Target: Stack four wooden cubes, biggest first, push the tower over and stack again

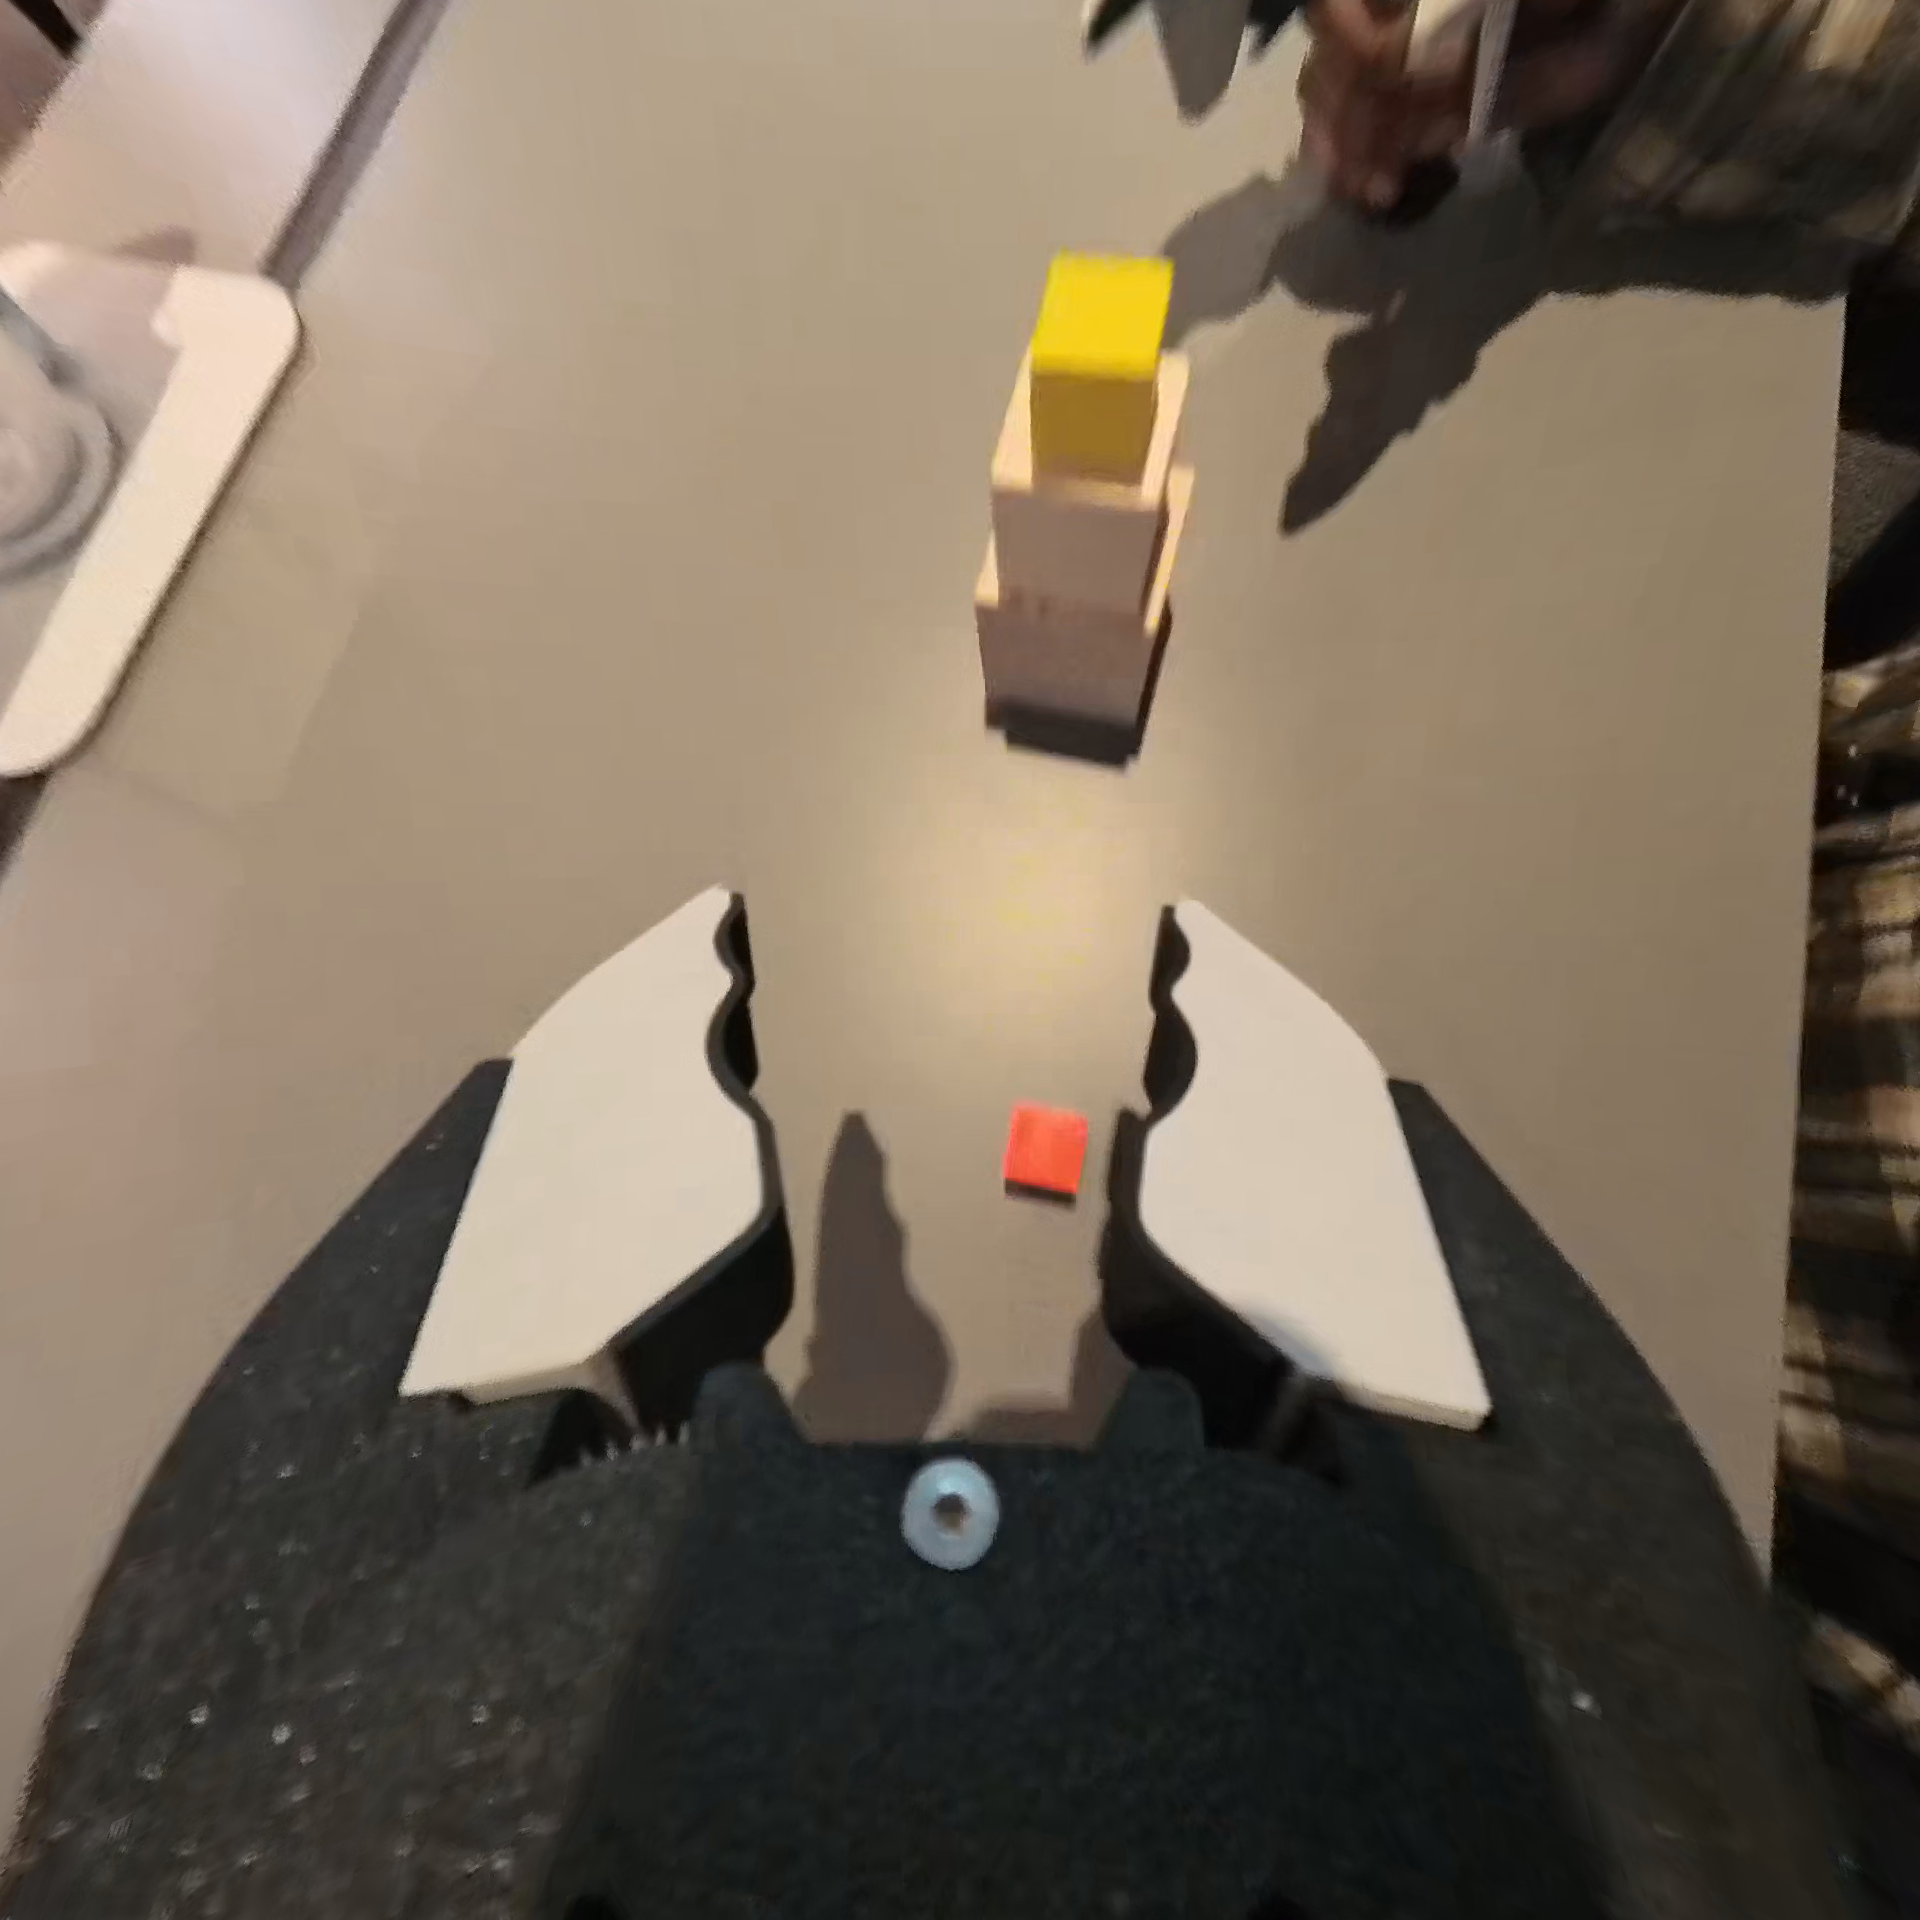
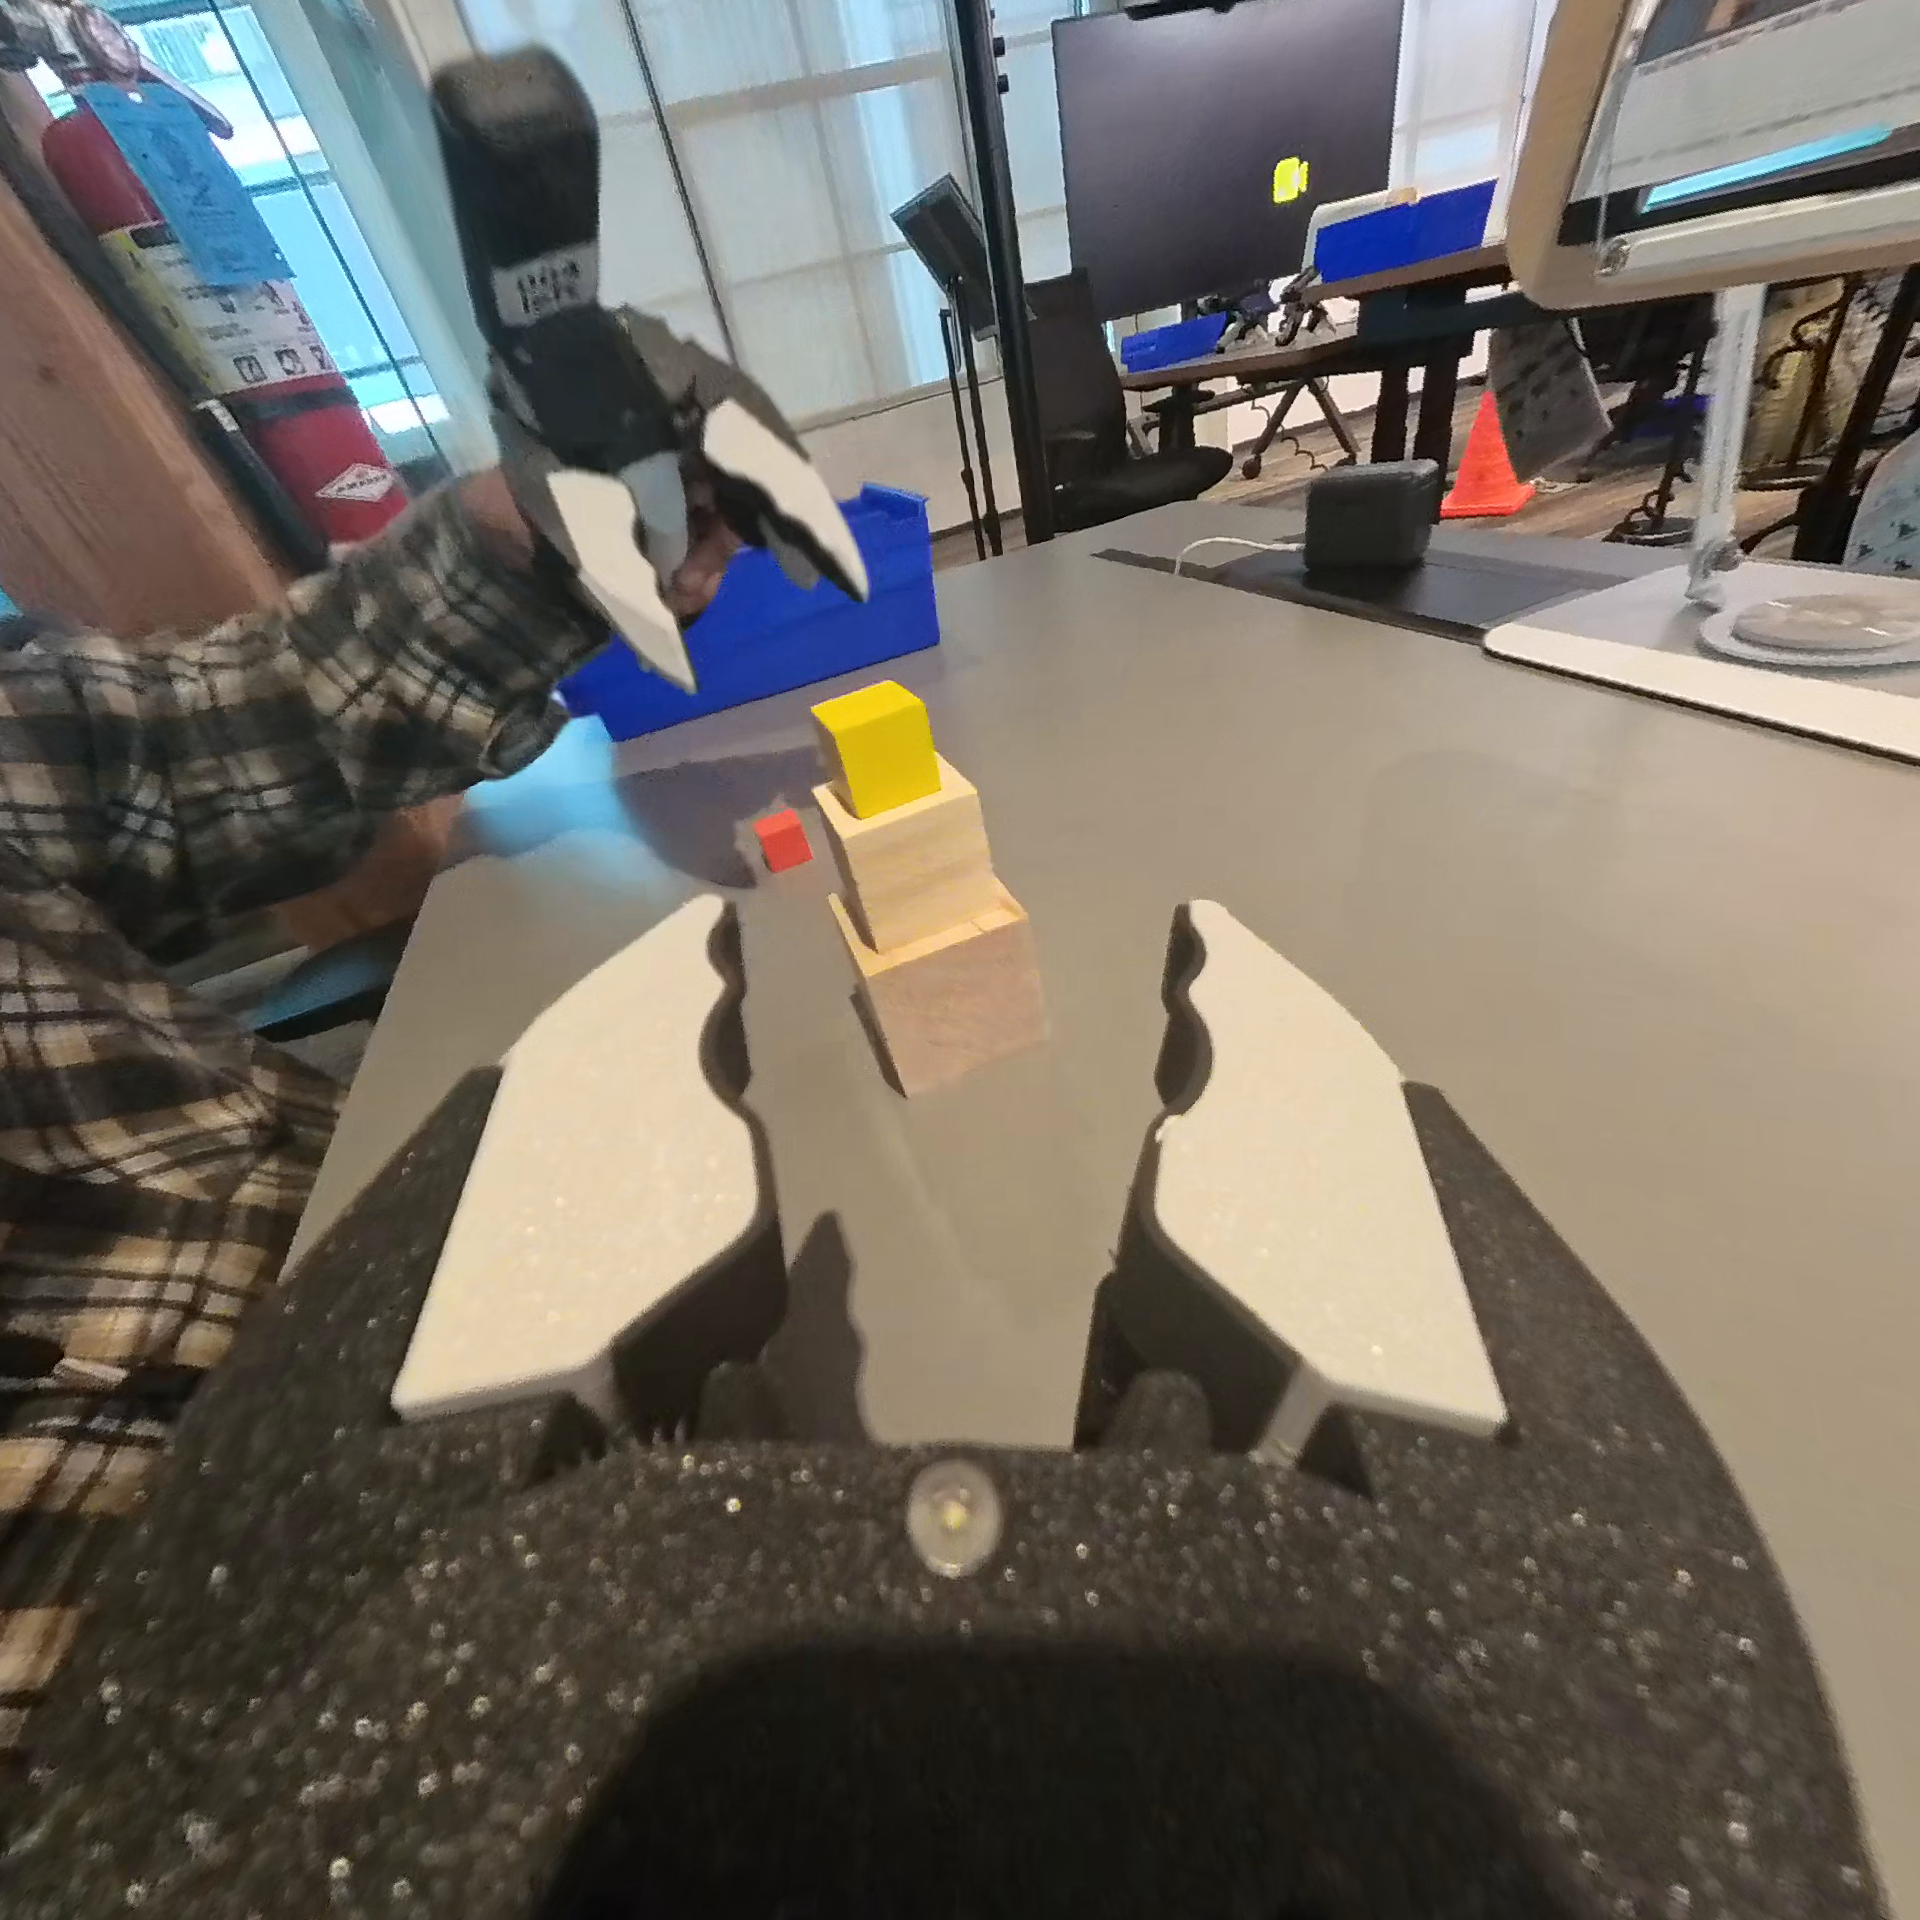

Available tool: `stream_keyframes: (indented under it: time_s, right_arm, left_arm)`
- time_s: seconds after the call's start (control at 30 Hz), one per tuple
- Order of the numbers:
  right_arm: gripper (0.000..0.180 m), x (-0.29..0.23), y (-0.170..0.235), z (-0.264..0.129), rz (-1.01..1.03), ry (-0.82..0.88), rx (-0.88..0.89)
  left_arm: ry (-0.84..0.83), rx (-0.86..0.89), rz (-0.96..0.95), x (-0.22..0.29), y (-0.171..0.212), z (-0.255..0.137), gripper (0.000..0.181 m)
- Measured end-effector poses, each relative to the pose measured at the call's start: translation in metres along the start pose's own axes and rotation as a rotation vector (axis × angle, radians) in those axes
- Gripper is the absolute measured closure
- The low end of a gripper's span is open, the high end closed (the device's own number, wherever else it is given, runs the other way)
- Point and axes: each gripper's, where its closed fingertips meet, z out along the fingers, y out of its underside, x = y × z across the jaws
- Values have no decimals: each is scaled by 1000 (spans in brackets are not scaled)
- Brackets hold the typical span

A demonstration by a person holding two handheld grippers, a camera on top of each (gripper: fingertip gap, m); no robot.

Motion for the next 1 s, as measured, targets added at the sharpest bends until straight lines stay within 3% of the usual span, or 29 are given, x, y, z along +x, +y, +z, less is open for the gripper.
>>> stream_keyframes:
  time_s: [0.17, 0.27, 1.0]
  right_arm:
    - [103, 1, 2, 1, -2, 6, -9]
    - [103, 5, 1, -2, 10, 20, 1]
    - [104, 7, 1, -4, 14, 23, 7]
  left_arm:
    - [23, -82, -88, 12, 63, 17, 114]
    - [27, -117, -83, 19, 81, 27, 118]
    - [81, -122, -39, 25, 94, 38, 147]
